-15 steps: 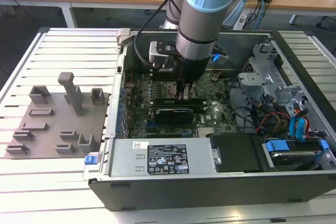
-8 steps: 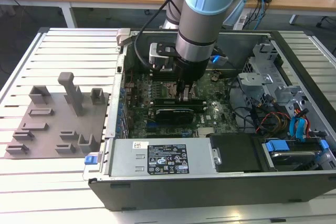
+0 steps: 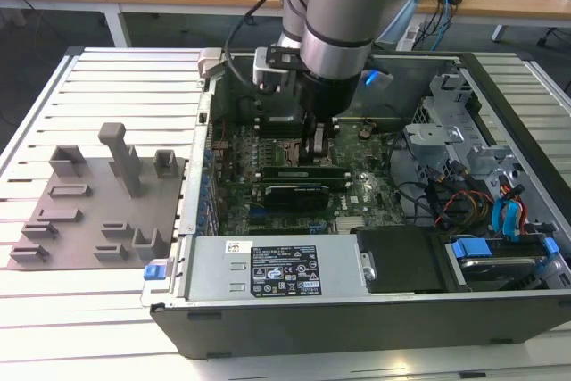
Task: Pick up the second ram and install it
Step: 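Insert the second ram into the second slot, then press down the second ram until it locks into place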
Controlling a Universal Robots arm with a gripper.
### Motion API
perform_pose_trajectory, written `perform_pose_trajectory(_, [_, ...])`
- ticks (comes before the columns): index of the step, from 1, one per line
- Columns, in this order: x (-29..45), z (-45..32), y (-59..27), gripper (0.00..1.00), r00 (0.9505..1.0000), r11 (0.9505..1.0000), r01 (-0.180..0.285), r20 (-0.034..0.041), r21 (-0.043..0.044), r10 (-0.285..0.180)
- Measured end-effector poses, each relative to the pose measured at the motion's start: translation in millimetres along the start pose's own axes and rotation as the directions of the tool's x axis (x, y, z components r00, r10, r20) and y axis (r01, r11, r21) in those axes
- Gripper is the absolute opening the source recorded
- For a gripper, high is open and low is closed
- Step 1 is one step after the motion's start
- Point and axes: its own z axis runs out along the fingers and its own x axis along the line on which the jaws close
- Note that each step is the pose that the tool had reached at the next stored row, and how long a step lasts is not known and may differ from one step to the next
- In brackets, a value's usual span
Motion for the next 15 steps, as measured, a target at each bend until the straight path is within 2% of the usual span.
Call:
perform_pose_trajectory(1, [-2.8,-11.6,1.0,0.11,1.0,1.0,-0.001,-0.0081,0.0006,0.001])
perform_pose_trajectory(9, [-2.8,-12.4,0.5,0.11,1.0,1.0,-0.001,-0.0091,0.0007,0.001])
perform_pose_trajectory(11, [-4.6,-5.6,-25.0,0.11,0.9999,1.0,-0.001,-0.0152,-0.0028,0.001])
perform_pose_trajectory(14, [-6.3,2.6,-51.6,0.11,0.9998,1.0,0.0,-0.0179,-0.004,0.0])
perform_pose_trajectory(15, [-6.4,4.7,-55.9,0.11,0.9998,1.0,0.0,-0.018,-0.004,0.0])
